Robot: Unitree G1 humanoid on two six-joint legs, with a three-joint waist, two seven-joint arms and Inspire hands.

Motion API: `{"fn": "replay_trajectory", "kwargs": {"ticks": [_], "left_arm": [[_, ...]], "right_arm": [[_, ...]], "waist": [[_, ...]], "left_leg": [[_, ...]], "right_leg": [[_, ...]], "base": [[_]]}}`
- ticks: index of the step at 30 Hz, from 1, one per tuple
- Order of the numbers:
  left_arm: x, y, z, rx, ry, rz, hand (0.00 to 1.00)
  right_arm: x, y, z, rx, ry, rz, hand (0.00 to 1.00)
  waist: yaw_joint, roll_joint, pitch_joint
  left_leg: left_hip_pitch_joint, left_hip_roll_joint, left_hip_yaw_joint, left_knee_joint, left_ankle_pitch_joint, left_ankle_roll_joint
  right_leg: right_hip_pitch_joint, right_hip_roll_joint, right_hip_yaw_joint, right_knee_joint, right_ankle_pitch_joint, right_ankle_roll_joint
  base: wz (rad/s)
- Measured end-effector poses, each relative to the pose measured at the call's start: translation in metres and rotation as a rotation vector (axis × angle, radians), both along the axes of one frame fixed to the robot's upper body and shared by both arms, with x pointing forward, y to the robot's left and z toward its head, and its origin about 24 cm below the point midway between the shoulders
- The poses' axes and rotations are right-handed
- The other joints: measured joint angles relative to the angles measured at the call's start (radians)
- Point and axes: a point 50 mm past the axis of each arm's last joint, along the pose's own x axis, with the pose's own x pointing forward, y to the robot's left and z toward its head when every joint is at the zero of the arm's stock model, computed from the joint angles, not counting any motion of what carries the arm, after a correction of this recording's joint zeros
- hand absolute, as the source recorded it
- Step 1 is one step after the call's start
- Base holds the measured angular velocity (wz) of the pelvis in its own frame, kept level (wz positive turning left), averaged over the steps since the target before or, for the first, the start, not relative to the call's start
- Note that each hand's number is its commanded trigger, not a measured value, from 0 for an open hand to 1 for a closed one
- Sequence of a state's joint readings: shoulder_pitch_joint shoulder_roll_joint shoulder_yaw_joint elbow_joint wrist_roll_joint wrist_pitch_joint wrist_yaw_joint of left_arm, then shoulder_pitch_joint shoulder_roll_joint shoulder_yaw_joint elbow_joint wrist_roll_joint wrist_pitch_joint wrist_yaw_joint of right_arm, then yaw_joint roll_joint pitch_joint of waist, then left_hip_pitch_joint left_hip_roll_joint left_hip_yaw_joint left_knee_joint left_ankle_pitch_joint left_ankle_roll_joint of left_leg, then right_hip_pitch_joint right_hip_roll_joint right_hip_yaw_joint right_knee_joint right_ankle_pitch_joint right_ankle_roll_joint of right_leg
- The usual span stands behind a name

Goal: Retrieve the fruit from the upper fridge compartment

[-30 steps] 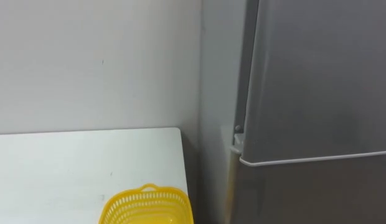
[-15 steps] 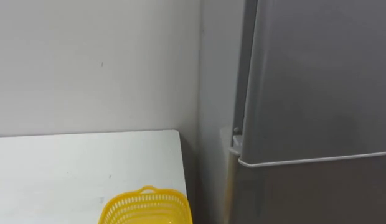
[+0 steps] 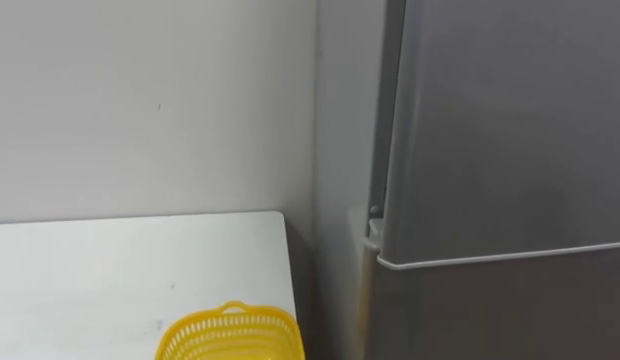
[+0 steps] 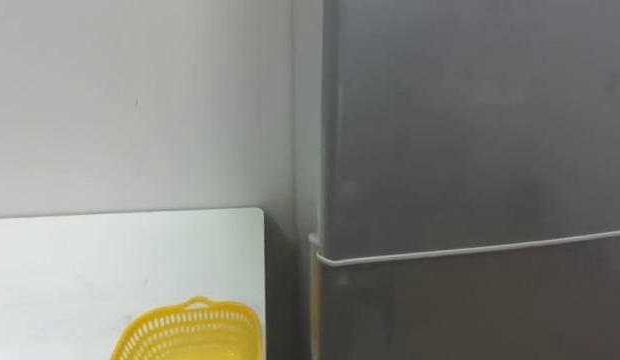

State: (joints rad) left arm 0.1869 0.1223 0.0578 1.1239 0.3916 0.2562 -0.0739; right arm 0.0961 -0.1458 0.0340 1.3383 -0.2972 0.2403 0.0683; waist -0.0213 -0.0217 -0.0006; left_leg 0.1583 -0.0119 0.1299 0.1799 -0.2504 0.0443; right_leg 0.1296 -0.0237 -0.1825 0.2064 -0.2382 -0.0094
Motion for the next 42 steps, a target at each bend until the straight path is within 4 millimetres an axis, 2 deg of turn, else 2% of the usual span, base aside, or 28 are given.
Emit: {"fn": "replay_trajectory", "kwargs": {"ticks": [4, 7, 8, 9, 10, 12, 15, 18, 21, 25, 28, 30, 32, 34, 36, 37, 39, 42], "left_arm": [[0.001, 0.003, 0.001, 0.04, -0.058, 0.145, 0.0], [0.004, 0.012, 0.003, 0.084, -0.145, 0.399, 0.0], [0.007, 0.015, 0.004, 0.096, -0.194, 0.531, 0.0], [0.012, 0.019, 0.006, 0.107, -0.255, 0.663, 0.0], [0.014, 0.021, 0.007, 0.11, -0.282, 0.718, 0.0], [0.032, 0.029, 0.013, 0.11, -0.415, 0.942, 0.0], [0.056, 0.045, 0.027, 0.116, -0.611, 1.178, 0.0], [0.071, 0.061, 0.042, 0.16, -0.754, 1.327, 0.0], [0.075, 0.072, 0.054, 0.25, -0.824, 1.419, 0.0], [0.08, 0.079, 0.07, 0.35, -0.893, 1.467, 0.0], [0.093, 0.09, 0.098, 0.419, -1.042, 1.464, 0.0], [0.108, 0.096, 0.129, 0.468, -1.203, 1.449, 0.0], [0.115, 0.1, 0.152, 0.518, -1.322, 1.423, 0.0], [0.123, 0.102, 0.178, 0.561, -1.443, 1.389, 0.0], [0.131, 0.104, 0.213, 0.599, -1.622, 1.283, 0.0], [0.132, 0.104, 0.221, 0.604, -1.662, 1.261, 0.0], [0.137, 0.101, 0.25, 0.594, -1.811, 1.193, 0.0], [0.141, 0.094, 0.282, 0.616, -1.974, 1.037, 0.0]], "right_arm": [[0.0, 0.0, 0.0, 0.0, -0.013, -0.048, 0.0], [0.001, -0.001, 0.0, -0.009, -0.028, -0.075, 0.0], [0.002, -0.002, 0.0, -0.01, -0.038, -0.082, 0.0], [0.003, -0.003, 0.0, -0.009, -0.05, -0.081, 0.0], [0.004, -0.003, 0.0, -0.009, -0.054, -0.083, 0.0], [0.004, -0.005, 0.001, -0.021, -0.076, -0.114, 0.0], [0.008, -0.007, 0.001, -0.038, -0.111, -0.13, 0.0], [0.012, -0.01, 0.002, -0.053, -0.157, -0.164, 0.0], [0.014, -0.011, 0.002, -0.056, -0.185, -0.173, 0.0], [0.014, -0.012, 0.003, -0.056, -0.194, -0.177, 0.0], [0.015, -0.012, 0.003, -0.056, -0.204, -0.162, 0.0], [0.01, -0.012, 0.003, -0.053, -0.203, -0.165, 0.0], [0.011, -0.012, 0.003, -0.054, -0.214, -0.167, 0.0], [0.01, -0.013, 0.003, -0.055, -0.209, -0.167, 0.0], [0.008, -0.013, 0.003, -0.059, -0.205, -0.168, 0.0], [0.008, -0.013, 0.003, -0.059, -0.205, -0.168, 0.0], [0.008, -0.013, 0.003, -0.055, -0.203, -0.166, 0.0], [0.007, -0.012, 0.003, -0.039, -0.198, -0.17, 0.0]], "waist": [[0.002, 0.001, 0.0001], [0.004, 0.008, 0.0007], [0.005, 0.01, 0.001], [0.007, 0.011, 0.0014], [0.008, 0.012, 0.0015], [0.034, 0.015, 0.0014], [0.064, 0.015, 0.0012], [0.081, 0.015, 0.0011], [0.084, 0.015, -0.0002], [0.088, 0.022, -0.0076], [0.101, 0.018, -0.0081], [0.106, 0.019, -0.0084], [0.114, 0.023, -0.0095], [0.105, 0.026, -0.0101], [0.106, 0.029, -0.0088], [0.105, 0.03, -0.0087], [0.09, 0.035, -0.0074], [0.065, 0.036, -0.0065]], "left_leg": [[-0.009, -0.001, -0.006, 0.004, 0.0, 0.0], [-0.012, -0.001, -0.014, 0.0, 0.0, 0.0], [-0.013, -0.002, -0.016, 0.001, 0.0, 0.0], [-0.016, -0.002, -0.02, 0.001, 0.0, 0.0], [-0.016, -0.002, -0.022, 0.001, 0.0, 0.0], [-0.015, -0.002, -0.022, 0.001, 0.0, 0.0], [-0.014, -0.002, -0.024, 0.003, 0.0, 0.0], [-0.014, -0.003, -0.025, 0.003, 0.0, 0.0], [-0.015, -0.003, -0.027, 0.001, 0.0, 0.0], [-0.016, -0.002, -0.026, 0.001, 0.0, 0.0], [-0.023, -0.002, -0.026, 0.002, 0.0, 0.0], [-0.024, -0.002, -0.028, 0.002, 0.0, 0.0], [-0.024, -0.002, -0.028, 0.001, 0.0, 0.0], [-0.022, -0.002, -0.031, 0.004, 0.0, 0.0], [-0.022, -0.002, -0.032, 0.004, 0.0, 0.0], [-0.021, -0.002, -0.032, 0.004, 0.0, 0.0], [-0.017, -0.002, -0.032, 0.002, 0.0, 0.0], [-0.03, -0.004, -0.044, 0.009, 0.0, 0.001]], "right_leg": [[-0.005, -0.001, -0.008, -0.002, 0.004, 0.0], [-0.007, -0.002, -0.013, -0.003, 0.004, 0.0], [-0.008, -0.002, -0.016, -0.003, 0.004, 0.0], [-0.008, -0.002, -0.019, -0.004, 0.004, 0.0], [-0.008, -0.002, -0.02, -0.004, 0.004, 0.0], [-0.009, -0.002, -0.021, -0.003, 0.004, -0.001], [-0.01, -0.002, -0.023, -0.001, 0.004, -0.001], [-0.01, -0.003, -0.025, -0.003, 0.004, -0.001], [-0.009, -0.002, -0.028, -0.001, 0.004, -0.001], [-0.015, -0.001, -0.02, 0.007, 0.005, -0.001], [-0.024, -0.002, -0.02, 0.018, 0.005, -0.001], [-0.023, -0.001, -0.024, 0.017, 0.005, -0.002], [-0.024, -0.001, -0.022, 0.017, 0.006, -0.002], [-0.023, -0.001, -0.021, 0.015, 0.008, -0.004], [-0.018, 0.0, -0.019, 0.014, 0.008, -0.004], [-0.016, 0.0, -0.019, 0.014, 0.008, -0.004], [-0.014, 0.0, -0.017, 0.014, 0.008, -0.004], [-0.018, 0.002, -0.022, 0.014, 0.008, -0.004]], "base": [[0.01], [0.05], [0.07], [0.07], [0.05], [0.0], [0.0], [0.0], [0.02], [0.0], [0.0], [0.0], [0.0], [0.0], [0.0], [0.0], [0.0], [0.07]]}}
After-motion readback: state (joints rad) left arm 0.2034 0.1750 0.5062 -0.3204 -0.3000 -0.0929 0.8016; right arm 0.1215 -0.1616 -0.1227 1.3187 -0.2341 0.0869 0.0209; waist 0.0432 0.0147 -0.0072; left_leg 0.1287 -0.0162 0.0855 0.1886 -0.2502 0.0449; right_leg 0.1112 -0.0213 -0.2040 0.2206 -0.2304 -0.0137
